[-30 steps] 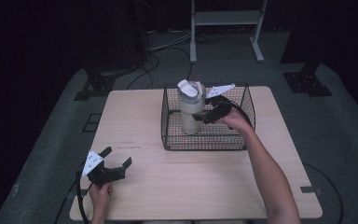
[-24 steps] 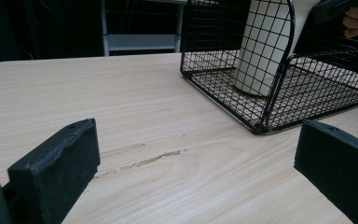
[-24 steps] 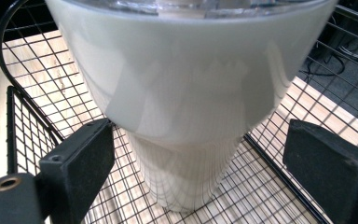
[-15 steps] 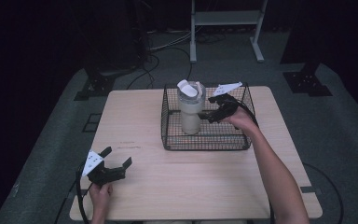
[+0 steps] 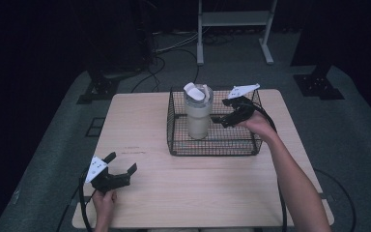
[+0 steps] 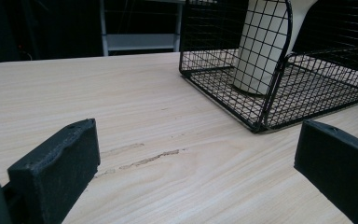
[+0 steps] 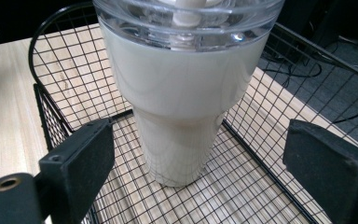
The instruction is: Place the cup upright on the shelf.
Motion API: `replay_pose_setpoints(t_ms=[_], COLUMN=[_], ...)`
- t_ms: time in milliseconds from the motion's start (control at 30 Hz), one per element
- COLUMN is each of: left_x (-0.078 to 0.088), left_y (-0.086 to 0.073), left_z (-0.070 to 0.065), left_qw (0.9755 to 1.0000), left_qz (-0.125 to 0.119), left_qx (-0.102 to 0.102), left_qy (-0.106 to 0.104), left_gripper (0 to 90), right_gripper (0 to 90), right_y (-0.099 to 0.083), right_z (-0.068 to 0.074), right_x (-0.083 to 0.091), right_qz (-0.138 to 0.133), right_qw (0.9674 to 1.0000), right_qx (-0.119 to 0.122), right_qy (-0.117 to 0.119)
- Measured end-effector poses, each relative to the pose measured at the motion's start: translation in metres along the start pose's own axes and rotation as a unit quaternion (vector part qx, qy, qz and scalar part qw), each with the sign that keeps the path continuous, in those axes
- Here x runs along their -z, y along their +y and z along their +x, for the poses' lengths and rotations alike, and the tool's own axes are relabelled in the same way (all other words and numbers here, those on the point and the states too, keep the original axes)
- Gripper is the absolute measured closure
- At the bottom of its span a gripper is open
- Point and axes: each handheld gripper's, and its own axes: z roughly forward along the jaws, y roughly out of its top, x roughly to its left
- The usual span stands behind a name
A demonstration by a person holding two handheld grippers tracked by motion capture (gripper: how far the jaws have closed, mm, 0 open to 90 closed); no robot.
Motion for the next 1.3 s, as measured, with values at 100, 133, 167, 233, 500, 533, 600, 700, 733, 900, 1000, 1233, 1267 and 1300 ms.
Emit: replay_pose_setpoints(t_ms=[100, 133, 167, 233, 500, 533, 600, 700, 733, 900, 1000, 1233, 1267, 1300], left_x=[0.000, 0.000, 0.000, 0.000, 0.000, 0.000, 0.000, 0.000, 0.000, 0.000, 0.000, 0.000, 0.000, 0.000], left_y=[0.000, 0.000, 0.000, 0.000, 0.000, 0.000, 0.000, 0.000, 0.000, 0.000, 0.000, 0.000, 0.000, 0.000], left_z=[0.000, 0.000, 0.000, 0.000, 0.000, 0.000, 0.000, 0.000, 0.000, 0.000, 0.000, -0.001, -0.001, -0.001], left_qw=[1.0000, 1.0000, 1.0000, 1.0000, 1.0000, 1.0000, 1.0000, 1.0000, 1.0000, 1.0000, 1.0000, 1.0000, 1.0000, 1.0000], left_qz=[0.000, 0.000, 0.000, -0.001, 0.000, 0.000, 0.001, 0.001, 0.001, 0.001, 0.001, 0.002, 0.001, 0.000], left_qx=[0.000, 0.000, 0.000, 0.000, 0.001, 0.001, 0.001, 0.002, 0.002, 0.001, 0.000, -0.002, -0.001, -0.001], left_qy=[0.000, 0.000, 0.000, 0.000, 0.000, 0.000, 0.000, 0.000, 0.000, 0.000, 0.000, 0.000, 0.000, -0.001], left_gripper=[0.0, 0.0, 0.0, 0.0, 0.0, 0.0, 0.0, 0.0, 0.0, 0.0, 0.0, 0.0, 0.0, 0.0], right_gripper=[8.4, 8.5, 8.5, 8.5, 8.5, 8.4, 8.5, 8.4, 8.5, 8.4, 8.5, 8.5, 8.5, 8.4], right_y=[0.000, 0.000, 0.000, 0.000, -0.001, -0.001, -0.001, -0.002, -0.003, -0.006, -0.009, -0.020, -0.022, -0.023], right_z=[0.000, 0.001, 0.002, 0.003, 0.008, 0.009, 0.011, 0.014, 0.016, 0.021, 0.025, 0.036, 0.037, 0.039], right_x=[0.005, 0.007, 0.008, 0.012, 0.027, 0.028, 0.033, 0.037, 0.039, 0.048, 0.053, 0.062, 0.063, 0.064], right_qz=[-0.001, 0.001, 0.002, 0.004, 0.003, 0.002, -0.001, -0.003, -0.002, -0.005, -0.006, -0.006, -0.004, -0.005], right_qw=[1.0000, 1.0000, 1.0000, 1.0000, 0.9999, 0.9999, 0.9999, 0.9998, 0.9998, 0.9996, 0.9996, 0.9993, 0.9992, 0.9992], right_qx=[0.001, 0.002, 0.003, 0.007, 0.015, 0.015, 0.016, 0.020, 0.020, 0.025, 0.027, 0.033, 0.035, 0.035], right_qy=[-0.001, -0.001, -0.001, -0.001, 0.000, 0.000, 0.002, 0.003, 0.004, 0.008, 0.009, 0.015, 0.016, 0.018])
